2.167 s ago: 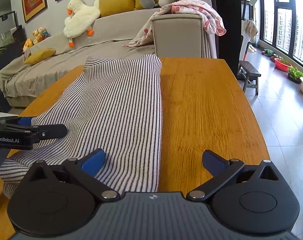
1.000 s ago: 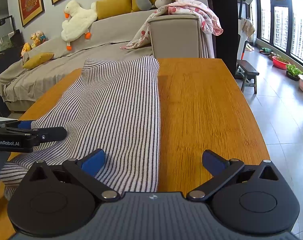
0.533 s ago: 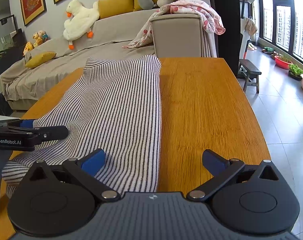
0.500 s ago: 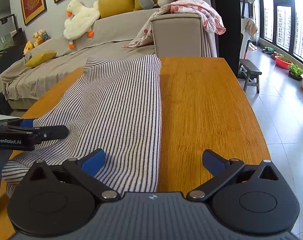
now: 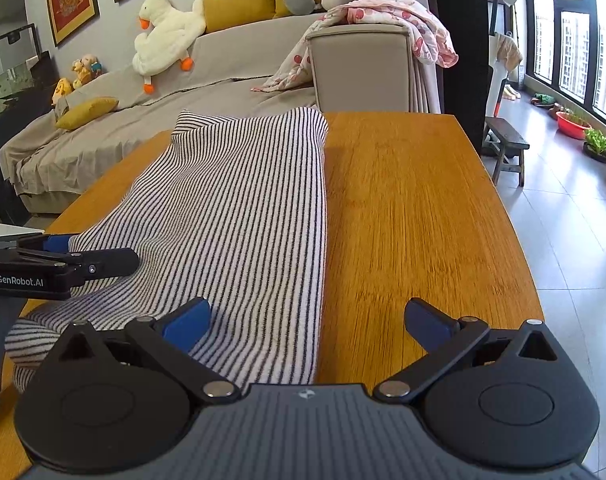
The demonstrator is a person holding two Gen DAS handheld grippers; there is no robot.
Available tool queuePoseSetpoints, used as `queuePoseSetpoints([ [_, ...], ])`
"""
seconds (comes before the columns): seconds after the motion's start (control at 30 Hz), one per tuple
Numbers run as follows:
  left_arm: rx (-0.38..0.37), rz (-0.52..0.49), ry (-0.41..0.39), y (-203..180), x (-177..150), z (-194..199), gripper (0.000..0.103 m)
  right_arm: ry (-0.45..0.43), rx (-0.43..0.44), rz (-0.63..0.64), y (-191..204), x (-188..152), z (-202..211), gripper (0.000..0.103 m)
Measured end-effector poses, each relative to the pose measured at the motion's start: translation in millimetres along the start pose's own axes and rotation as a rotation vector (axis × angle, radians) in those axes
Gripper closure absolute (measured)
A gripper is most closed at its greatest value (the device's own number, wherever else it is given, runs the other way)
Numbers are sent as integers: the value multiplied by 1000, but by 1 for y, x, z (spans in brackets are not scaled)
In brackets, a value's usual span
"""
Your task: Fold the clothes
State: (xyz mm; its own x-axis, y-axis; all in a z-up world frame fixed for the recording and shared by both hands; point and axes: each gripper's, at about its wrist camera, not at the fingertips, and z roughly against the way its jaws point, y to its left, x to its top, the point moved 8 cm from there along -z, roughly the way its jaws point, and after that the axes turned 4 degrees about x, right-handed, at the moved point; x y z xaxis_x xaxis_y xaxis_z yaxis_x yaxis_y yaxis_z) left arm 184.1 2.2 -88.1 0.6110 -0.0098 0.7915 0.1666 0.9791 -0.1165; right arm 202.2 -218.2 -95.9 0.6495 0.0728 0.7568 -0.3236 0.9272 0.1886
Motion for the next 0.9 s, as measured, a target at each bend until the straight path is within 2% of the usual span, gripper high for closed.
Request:
queuePoseSetpoints([
  [0.9, 4, -16, 4, -3, 2, -4, 0, 11, -2, 29, 5, -1, -1, 0],
])
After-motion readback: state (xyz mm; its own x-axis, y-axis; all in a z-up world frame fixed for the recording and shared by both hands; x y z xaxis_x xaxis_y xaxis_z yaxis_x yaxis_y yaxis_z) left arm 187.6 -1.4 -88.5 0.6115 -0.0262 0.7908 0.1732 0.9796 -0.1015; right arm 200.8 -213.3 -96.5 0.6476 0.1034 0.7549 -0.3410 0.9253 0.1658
